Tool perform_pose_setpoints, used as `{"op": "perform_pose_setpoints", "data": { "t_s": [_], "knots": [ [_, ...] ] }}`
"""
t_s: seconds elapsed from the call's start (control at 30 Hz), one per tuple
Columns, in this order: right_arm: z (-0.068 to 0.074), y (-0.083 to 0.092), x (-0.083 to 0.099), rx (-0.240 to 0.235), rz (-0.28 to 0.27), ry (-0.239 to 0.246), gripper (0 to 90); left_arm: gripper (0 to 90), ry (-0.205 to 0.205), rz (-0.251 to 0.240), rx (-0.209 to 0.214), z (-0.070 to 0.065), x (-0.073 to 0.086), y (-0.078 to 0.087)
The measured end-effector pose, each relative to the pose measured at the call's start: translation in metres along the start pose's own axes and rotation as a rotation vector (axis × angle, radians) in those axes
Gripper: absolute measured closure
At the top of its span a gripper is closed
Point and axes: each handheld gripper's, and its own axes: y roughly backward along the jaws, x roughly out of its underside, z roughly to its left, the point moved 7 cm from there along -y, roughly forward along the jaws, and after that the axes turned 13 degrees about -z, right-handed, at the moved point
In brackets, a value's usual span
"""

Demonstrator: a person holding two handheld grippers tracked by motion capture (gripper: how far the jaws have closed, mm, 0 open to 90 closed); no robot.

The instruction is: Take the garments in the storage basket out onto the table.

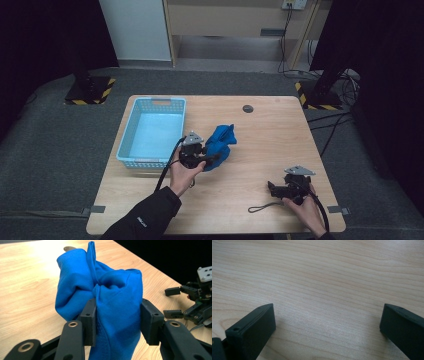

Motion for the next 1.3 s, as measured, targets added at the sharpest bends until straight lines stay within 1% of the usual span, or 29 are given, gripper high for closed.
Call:
{"op": "perform_pose_setpoints", "data": {
  "t_s": [0.23, 0.27, 0.37, 0.4, 0.57, 0.7, 1.0, 1.1, 1.3],
  "knots": [
    [0.000, 0.000, 0.000, 0.000, 0.000, 0.000, 0.5, 53.6, -0.009, 0.038, 0.011, -0.003, 0.014, -0.009],
    [0.000, 0.000, 0.000, 0.000, 0.000, 0.000, 0.5, 53.6, -0.009, 0.038, 0.011, -0.003, 0.014, -0.009],
    [0.000, 0.000, 0.000, 0.000, 0.000, 0.000, 0.5, 53.6, -0.013, 0.057, 0.014, -0.004, 0.020, -0.012],
    [0.000, 0.000, 0.000, 0.000, 0.000, 0.000, 0.5, 53.6, -0.015, 0.071, 0.019, -0.006, 0.024, -0.014],
    [0.000, 0.000, 0.000, 0.000, 0.000, 0.000, 0.5, 53.5, -0.025, 0.090, 0.026, -0.009, 0.031, -0.018],
    [0.000, 0.000, 0.000, 0.000, 0.000, 0.000, 0.5, 53.5, -0.027, 0.108, 0.023, -0.009, 0.037, -0.021],
    [0.000, 0.000, 0.000, 0.000, 0.000, 0.000, 0.5, 53.1, -0.037, 0.137, 0.024, -0.009, 0.046, -0.026],
    [0.000, 0.000, 0.000, 0.000, 0.000, 0.000, 0.5, 52.8, -0.042, 0.157, 0.024, -0.009, 0.053, -0.029],
    [0.000, 0.000, 0.000, 0.000, 0.000, 0.000, 0.5, 52.3, -0.048, 0.157, 0.026, -0.009, 0.053, -0.029]
  ]
}}
